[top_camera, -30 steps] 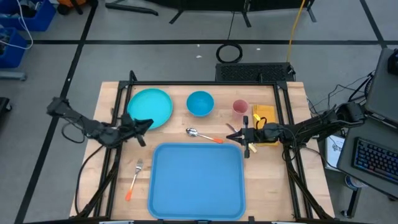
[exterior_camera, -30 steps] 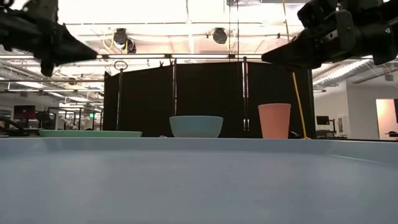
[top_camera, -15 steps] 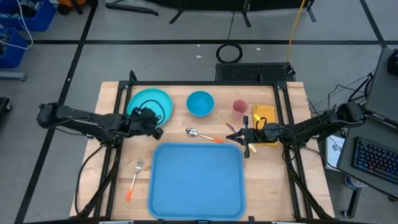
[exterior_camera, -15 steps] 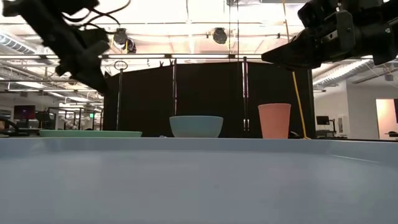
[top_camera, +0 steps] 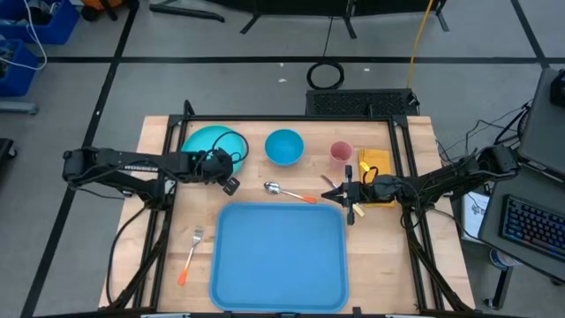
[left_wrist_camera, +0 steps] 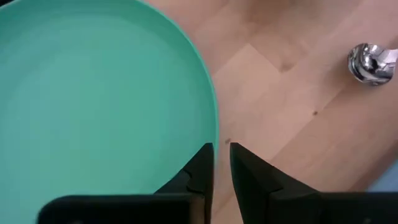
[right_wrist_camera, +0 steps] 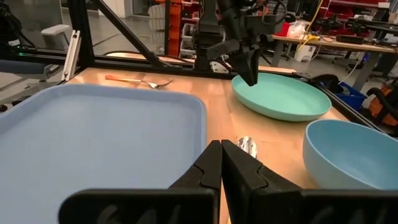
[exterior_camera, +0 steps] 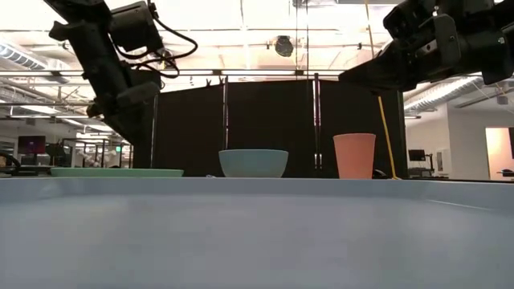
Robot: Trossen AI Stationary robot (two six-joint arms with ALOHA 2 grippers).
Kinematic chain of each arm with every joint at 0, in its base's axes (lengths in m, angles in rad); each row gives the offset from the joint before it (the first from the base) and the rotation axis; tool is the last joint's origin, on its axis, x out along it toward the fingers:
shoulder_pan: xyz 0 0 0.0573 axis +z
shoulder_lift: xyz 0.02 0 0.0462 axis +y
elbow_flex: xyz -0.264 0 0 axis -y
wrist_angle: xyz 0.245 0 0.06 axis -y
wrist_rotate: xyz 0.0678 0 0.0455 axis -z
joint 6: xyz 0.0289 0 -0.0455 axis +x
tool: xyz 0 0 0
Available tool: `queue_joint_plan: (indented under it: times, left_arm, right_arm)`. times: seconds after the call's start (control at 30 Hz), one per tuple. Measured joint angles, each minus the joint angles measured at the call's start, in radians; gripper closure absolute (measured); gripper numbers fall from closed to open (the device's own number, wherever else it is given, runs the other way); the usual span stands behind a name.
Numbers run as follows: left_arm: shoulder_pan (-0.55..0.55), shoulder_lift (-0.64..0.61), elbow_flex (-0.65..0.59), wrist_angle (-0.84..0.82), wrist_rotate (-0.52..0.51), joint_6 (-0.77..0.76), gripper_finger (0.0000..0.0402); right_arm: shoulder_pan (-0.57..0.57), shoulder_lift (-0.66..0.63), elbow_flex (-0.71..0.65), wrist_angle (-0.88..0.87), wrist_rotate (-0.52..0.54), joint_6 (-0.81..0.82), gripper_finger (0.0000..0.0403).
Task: Set up tray
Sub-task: Put the green plate on the blue tray
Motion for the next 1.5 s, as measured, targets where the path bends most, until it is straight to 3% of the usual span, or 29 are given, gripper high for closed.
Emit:
queue_joint_plan:
  times: [0.33,0.53,0.63,0.8,0.93,1.1,1.2,1.33,1.5]
  left_arm:
    - [0.002,0.076,0.000,0.021,0.019,0.009,0.0162]
    - [0.003,0.161,0.000,0.033,-0.001,0.017,0.0120]
    - [0.003,0.174,0.000,0.030,-0.062,0.018,0.0117]
    - [0.003,0.177,0.000,0.031,-0.072,0.009,0.0117]
    - [0.009,0.189,0.000,0.028,-0.064,-0.002,0.0117]
    - [0.049,0.268,-0.005,0.031,0.024,0.020,0.0117]
    - [0.052,0.303,-0.003,0.045,0.008,0.033,0.0123]
    - [0.052,0.316,-0.003,0.080,0.020,0.065,0.0164]
    - [0.052,0.315,-0.004,0.099,0.031,0.068,0.0259]
  right_arm:
    - [0.000,0.000,0.000,-0.016,0.000,0.002,0.0403]
    - [0.000,0.000,0.000,-0.019,0.000,0.008,0.0403]
    - [0.000,0.000,0.000,-0.017,0.001,0.008,0.0403]
    - [0.000,0.000,0.000,-0.017,0.001,0.008,0.0403]
    - [0.000,0.000,0.000,-0.019,0.001,0.021,0.0403]
    - [0.000,0.000,0.000,-0.019,0.001,0.026,0.0403]
    - [0.000,0.000,0.000,-0.024,0.001,0.026,0.0403]
    - [0.000,0.000,0.000,-0.026,0.002,0.025,0.0403]
    - [0.000,0.000,-0.001,-0.031,0.002,0.024,0.0403]
